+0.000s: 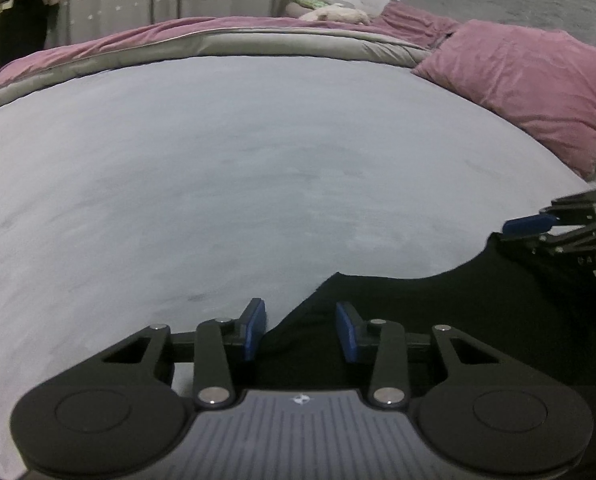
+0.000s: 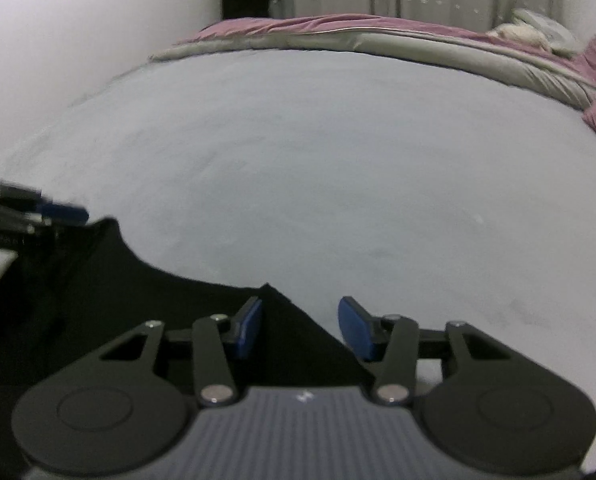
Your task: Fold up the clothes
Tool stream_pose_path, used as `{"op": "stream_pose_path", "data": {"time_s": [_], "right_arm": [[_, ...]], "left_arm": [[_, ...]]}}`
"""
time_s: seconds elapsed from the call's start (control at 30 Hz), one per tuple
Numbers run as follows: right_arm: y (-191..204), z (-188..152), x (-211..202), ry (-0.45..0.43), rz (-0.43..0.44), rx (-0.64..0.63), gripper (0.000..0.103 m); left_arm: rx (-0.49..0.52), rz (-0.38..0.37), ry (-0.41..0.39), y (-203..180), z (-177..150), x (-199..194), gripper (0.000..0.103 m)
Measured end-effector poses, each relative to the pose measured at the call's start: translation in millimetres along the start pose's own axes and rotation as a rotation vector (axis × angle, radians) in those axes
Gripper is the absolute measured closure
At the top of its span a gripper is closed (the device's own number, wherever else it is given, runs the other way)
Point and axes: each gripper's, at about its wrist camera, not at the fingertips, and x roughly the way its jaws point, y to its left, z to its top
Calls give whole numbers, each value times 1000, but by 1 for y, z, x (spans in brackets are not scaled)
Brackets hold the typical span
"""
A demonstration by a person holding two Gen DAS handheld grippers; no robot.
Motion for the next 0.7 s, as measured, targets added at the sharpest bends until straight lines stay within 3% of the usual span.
{"op": "stream_pose_path", "data": {"time_s": [0.1, 0.17, 0.2, 0.37, 0.7], "right_arm": [[6, 4, 3, 19, 21, -29, 80], [8, 6, 3, 27, 27, -38, 88], [10, 8, 3, 29, 25, -41, 93], [19, 13, -1, 22, 1, -41, 96], [29, 14, -61, -113, -21, -6, 96]], "left_arm": [[20, -8, 16, -4, 3, 4, 76], [9, -26, 27, -5, 7, 6, 96], [9, -22, 27, -7, 8, 6, 98], [71, 28, -23, -26, 10, -9, 100], [99, 34, -148, -42, 8, -68, 100]]}}
